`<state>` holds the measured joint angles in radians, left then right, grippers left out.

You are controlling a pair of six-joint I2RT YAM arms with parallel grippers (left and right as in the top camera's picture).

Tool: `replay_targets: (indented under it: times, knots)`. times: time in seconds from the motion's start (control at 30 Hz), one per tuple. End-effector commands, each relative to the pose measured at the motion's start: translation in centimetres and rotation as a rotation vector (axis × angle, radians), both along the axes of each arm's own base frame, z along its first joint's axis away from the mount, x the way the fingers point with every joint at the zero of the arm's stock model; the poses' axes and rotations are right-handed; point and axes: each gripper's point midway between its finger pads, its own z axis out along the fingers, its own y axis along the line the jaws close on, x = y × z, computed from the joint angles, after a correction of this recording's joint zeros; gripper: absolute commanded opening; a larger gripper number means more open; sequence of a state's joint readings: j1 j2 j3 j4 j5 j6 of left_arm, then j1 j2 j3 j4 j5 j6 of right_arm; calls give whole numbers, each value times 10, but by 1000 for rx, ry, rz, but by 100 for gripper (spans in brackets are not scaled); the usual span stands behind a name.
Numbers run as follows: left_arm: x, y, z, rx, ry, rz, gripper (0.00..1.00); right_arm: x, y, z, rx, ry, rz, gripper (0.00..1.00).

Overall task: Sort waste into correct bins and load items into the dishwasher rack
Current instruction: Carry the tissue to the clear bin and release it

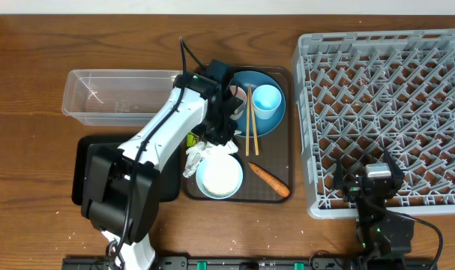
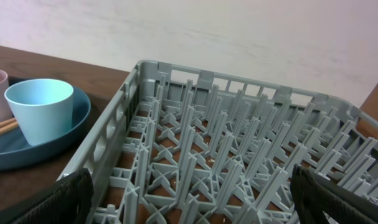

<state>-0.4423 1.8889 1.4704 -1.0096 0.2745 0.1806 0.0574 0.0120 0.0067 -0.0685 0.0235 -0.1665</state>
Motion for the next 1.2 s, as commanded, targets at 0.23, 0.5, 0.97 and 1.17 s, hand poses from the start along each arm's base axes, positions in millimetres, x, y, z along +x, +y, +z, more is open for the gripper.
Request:
replay_targets:
  times: [0.23,0.5,0.97,1.17]
  knots:
    - [60,39,95,164,-410,90,6,0,-6,0,-4,0,-29,99]
    - [86,115,114,204,-466,463,6,0,-6,0,-4,0,-28,99]
    - [123,196,67,212,-428,839,6,0,-6,-1,-4,1,-28,99]
    - [125,196,59,218,-415,837,7,0,-6,-1,-4,1,-28,99]
